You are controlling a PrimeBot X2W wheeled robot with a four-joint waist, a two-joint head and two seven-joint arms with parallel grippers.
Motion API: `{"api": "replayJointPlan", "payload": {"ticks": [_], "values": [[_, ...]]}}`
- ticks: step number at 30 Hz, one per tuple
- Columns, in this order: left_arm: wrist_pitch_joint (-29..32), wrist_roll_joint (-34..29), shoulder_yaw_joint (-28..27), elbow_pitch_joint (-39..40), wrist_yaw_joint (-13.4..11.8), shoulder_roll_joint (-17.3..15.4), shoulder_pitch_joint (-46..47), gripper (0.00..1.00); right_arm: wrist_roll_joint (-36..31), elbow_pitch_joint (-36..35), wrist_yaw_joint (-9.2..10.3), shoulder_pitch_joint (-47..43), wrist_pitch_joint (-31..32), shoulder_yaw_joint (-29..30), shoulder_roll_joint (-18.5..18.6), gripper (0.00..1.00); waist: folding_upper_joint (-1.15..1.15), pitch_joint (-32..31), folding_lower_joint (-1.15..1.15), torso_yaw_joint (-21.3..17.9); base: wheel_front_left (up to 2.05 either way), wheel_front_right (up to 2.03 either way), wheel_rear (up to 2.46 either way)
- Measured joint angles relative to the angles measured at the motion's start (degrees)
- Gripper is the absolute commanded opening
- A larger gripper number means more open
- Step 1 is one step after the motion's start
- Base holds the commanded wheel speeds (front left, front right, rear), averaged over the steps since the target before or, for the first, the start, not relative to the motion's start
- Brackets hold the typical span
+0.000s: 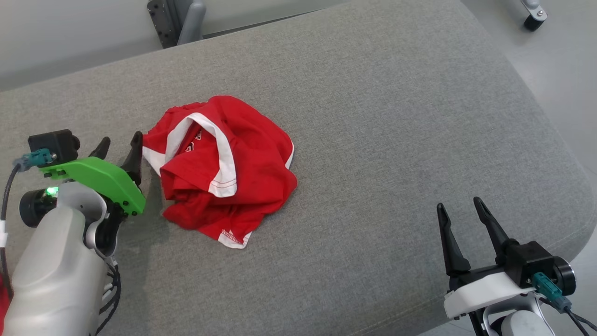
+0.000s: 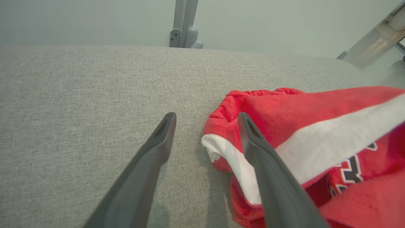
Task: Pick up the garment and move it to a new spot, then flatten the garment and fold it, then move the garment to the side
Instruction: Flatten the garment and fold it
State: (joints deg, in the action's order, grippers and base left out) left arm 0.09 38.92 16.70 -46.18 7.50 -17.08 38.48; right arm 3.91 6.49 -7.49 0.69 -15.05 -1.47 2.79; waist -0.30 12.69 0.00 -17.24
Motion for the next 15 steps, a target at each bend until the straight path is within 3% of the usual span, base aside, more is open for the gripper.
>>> {"api": "replayJointPlan", "payload": {"ticks": [5, 15], "values": [[3.70, 3.28, 3.08, 0.34, 0.00, 0.01, 0.33, 1.00, 0.22, 0.33, -0.01, 0.05, 0.00, 0.05, 0.01, 1.00, 0.00, 0.29, 0.00, 0.19, 0.00, 0.00, 0.00], [3.64, 3.44, 4.67, -3.58, 0.00, -0.58, 1.60, 1.00, 0.46, 0.62, -0.01, 0.88, 0.00, -0.24, 0.00, 1.00, 0.00, 0.48, 0.00, -0.08, 0.00, 0.00, 0.00]]}}
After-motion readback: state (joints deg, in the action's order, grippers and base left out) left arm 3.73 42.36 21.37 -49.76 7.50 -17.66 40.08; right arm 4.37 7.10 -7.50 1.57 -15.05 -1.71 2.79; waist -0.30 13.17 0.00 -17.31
